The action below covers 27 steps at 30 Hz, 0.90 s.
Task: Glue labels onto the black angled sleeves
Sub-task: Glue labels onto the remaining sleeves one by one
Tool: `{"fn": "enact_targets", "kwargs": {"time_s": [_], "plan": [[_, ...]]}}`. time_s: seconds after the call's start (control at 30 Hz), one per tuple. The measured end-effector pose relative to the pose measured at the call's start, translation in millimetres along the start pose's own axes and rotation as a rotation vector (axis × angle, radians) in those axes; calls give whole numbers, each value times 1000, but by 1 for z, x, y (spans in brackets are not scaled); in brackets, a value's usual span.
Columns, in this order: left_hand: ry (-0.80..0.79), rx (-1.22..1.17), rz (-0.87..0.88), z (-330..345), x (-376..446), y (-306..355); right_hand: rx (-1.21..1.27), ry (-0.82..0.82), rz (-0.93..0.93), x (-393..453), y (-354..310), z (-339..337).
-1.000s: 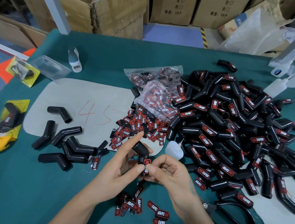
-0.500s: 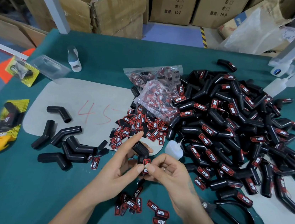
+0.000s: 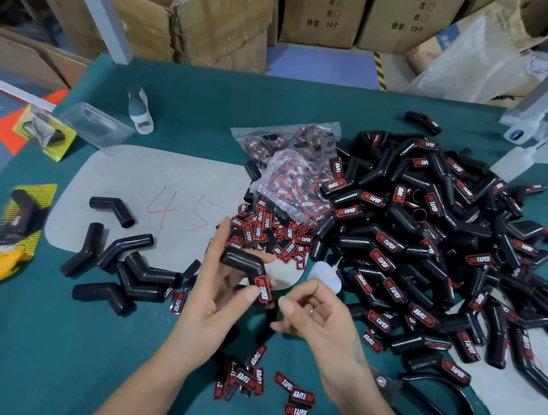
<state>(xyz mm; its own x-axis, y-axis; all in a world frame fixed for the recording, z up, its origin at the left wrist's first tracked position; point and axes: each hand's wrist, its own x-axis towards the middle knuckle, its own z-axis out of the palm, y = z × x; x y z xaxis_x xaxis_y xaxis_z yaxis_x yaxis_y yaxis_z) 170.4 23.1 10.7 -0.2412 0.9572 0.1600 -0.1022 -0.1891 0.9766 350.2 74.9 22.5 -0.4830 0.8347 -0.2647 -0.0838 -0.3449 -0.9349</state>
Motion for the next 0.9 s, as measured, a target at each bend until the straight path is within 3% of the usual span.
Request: {"fn": "enact_targets", "kwargs": {"time_s": [0.27, 0.73, 0.9], "plan": [[199, -276, -78, 6, 5, 6, 28, -1, 27, -2, 0, 11], [291, -378, -137, 25, -5, 7, 130, 108, -125, 0, 11, 24], [234, -324, -148, 25, -7, 9, 83, 186, -178, 0, 11, 20]]}}
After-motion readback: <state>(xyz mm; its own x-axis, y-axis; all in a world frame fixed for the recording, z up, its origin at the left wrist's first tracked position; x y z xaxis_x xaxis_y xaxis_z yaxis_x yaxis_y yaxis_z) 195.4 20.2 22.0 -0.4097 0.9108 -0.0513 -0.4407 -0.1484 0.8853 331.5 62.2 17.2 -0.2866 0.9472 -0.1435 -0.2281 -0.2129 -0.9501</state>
